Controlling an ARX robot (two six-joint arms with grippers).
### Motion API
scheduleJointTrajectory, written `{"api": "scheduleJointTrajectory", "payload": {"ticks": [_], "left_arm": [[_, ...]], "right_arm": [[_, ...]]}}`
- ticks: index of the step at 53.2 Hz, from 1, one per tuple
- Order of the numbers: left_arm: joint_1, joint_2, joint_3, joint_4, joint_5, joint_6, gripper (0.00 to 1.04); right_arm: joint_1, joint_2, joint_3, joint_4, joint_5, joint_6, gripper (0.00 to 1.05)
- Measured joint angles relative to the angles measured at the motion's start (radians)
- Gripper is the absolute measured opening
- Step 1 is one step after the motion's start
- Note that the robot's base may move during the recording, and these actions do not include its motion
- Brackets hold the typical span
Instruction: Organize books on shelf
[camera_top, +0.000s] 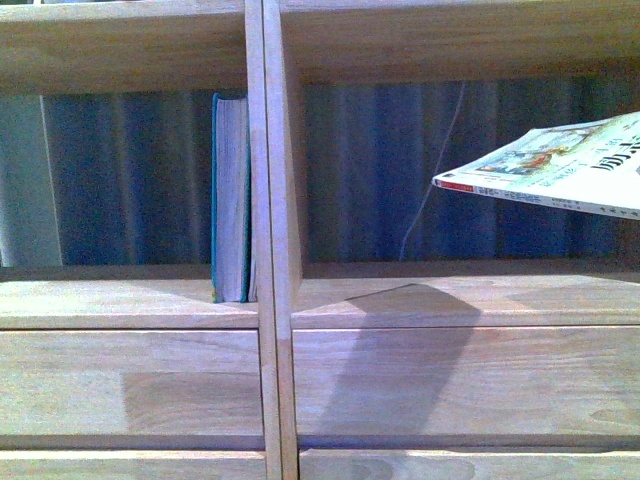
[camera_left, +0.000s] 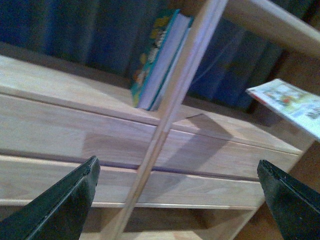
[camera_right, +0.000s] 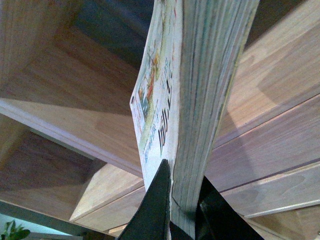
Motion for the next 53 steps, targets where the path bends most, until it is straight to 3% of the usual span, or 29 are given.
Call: {"api": "scheduleJointTrajectory", "payload": {"ticks": [3,10,16,20,27,38,42,53], "left_arm": [[0.026,0.082,0.028,0.118,0.033,-0.079,0.97],[0.041,0.291,0.096,0.397,0.011,-0.287,0.97],[-0.007,0.441,0.153,0.562,-0.038,-0.406,0.97],[-0.061,0.512,0.195,0.591,-0.084,-0.438,0.97],[-0.207,0.643,0.285,0.634,-0.229,-0.489,0.97],[-0.561,0.832,0.455,0.592,-0.509,-0.520,0.97],[-0.661,0.883,0.499,0.585,-0.561,-0.521,0.97],[-0.825,0.959,0.579,0.553,-0.629,-0.517,0.97]], "right_arm": [[0.010,0.000,0.003,0.000,0.003,0.000,0.07],[0.036,0.000,0.018,-0.002,0.011,0.000,0.07],[0.069,-0.002,0.038,-0.011,0.021,0.000,0.07],[0.095,-0.006,0.051,-0.015,0.029,0.000,0.07],[0.137,-0.019,0.082,-0.019,0.048,0.002,0.07],[0.205,-0.034,0.141,-0.017,0.061,0.035,0.07],[0.221,-0.034,0.143,-0.012,0.069,0.047,0.07],[0.260,-0.034,0.143,0.000,0.082,0.066,0.07]]}}
